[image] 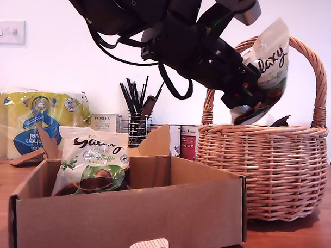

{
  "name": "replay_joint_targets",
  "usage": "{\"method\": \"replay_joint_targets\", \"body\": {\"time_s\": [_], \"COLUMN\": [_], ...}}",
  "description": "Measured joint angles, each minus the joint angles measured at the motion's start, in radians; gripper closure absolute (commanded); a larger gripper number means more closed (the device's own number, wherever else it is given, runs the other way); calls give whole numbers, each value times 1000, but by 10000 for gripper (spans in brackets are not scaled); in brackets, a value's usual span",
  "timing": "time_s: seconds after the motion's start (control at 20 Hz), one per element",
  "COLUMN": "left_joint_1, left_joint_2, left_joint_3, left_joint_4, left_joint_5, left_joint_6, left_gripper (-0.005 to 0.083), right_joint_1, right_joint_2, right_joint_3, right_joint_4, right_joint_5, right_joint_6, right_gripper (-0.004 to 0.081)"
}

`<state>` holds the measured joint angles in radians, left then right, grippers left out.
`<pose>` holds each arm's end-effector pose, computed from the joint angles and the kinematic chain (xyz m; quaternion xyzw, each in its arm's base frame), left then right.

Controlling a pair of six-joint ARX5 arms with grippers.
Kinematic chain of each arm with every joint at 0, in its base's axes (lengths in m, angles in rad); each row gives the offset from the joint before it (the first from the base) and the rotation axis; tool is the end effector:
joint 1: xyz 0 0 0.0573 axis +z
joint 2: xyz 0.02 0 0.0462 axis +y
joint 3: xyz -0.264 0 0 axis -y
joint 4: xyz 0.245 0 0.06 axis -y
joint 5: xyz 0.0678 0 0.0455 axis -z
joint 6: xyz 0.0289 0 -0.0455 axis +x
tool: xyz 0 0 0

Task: Move the bags of Easter eggs from the cardboard box on the left into the woven basket on the right side.

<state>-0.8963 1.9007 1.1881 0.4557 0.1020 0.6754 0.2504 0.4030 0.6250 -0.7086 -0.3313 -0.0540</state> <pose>0.2622 -0.3326 0.2139 0.3352 -0.0458 -0.4871 0.8052 0.0820 0.0307 0.2750 -0.0154 0.2331 0.2847 0.9297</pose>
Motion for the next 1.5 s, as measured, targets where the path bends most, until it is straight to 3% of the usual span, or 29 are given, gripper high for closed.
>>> {"method": "replay_joint_targets", "body": {"time_s": [0.05, 0.55, 0.7, 0.85, 0.95, 1.1, 1.25, 1.35, 1.5], "left_joint_1": [1, -1, -22, -55, -66, -71, -27, 18, 95], "left_joint_2": [0, 0, -5, -46, -105, -211, -285, -315, -426], "left_joint_3": [0, 37, 55, 54, 53, 54, 55, 37, -108], "left_joint_4": [0, -9, -58, -230, -349, -536, -724, -752, -742], "left_joint_5": [-1, -135, -205, -209, -208, -153, -13, 25, 28], "left_joint_6": [21, 36, 36, 35, -2, -132, -274, -328, -347], "left_gripper": [204, 225, 362, 623, 743, 773, 796, 796, 796], "right_joint_1": [0, 0, 0, 0, 0, 0, 0, 0, 0], "right_joint_2": [0, 0, 0, 0, 0, 0, 0, 0, 0], "right_joint_3": [0, 0, 0, 0, 0, 0, 0, 0, 0], "right_joint_4": [0, 0, 0, 1, 1, 1, 1, 1, 1], "right_joint_5": [-1, -30, -30, -30, -30, -30, -30, -30, -30], "right_joint_6": [0, 1, 1, 1, 1, 1, 1, 1, 1], "right_gripper": [783, 783, 783, 783, 783, 783, 783, 783, 783]}}
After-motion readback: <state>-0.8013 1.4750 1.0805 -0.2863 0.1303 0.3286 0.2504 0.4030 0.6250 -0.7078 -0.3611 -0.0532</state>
